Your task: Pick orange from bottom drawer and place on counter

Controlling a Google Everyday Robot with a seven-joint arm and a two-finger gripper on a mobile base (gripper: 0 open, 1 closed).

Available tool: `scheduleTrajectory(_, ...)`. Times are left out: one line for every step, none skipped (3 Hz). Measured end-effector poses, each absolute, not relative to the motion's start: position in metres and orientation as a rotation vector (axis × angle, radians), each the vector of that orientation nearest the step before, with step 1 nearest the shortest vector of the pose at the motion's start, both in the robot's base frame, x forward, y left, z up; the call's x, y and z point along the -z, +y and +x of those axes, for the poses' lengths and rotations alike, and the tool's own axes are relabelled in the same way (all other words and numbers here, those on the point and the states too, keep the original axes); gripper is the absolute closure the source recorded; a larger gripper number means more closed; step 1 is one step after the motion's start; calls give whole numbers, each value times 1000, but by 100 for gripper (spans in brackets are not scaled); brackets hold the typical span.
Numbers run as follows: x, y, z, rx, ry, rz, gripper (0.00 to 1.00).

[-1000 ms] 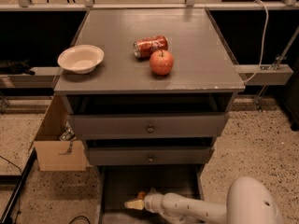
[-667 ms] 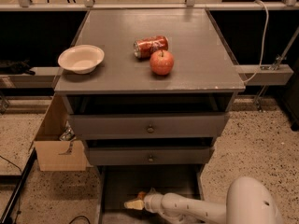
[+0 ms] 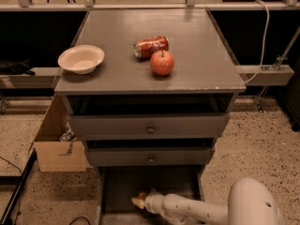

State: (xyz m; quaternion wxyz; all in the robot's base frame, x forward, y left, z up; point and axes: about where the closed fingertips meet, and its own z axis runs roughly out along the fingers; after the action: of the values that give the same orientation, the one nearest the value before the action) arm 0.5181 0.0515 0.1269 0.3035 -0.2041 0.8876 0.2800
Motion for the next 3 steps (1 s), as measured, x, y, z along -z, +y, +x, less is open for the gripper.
scheduleTrajectory(-127,52,518,-742,2352,-541,63)
scheduleTrajectory(-127,52,518,-742,2352,-541,86)
scheduleTrajectory(-127,52,518,-743,2356,-539,100)
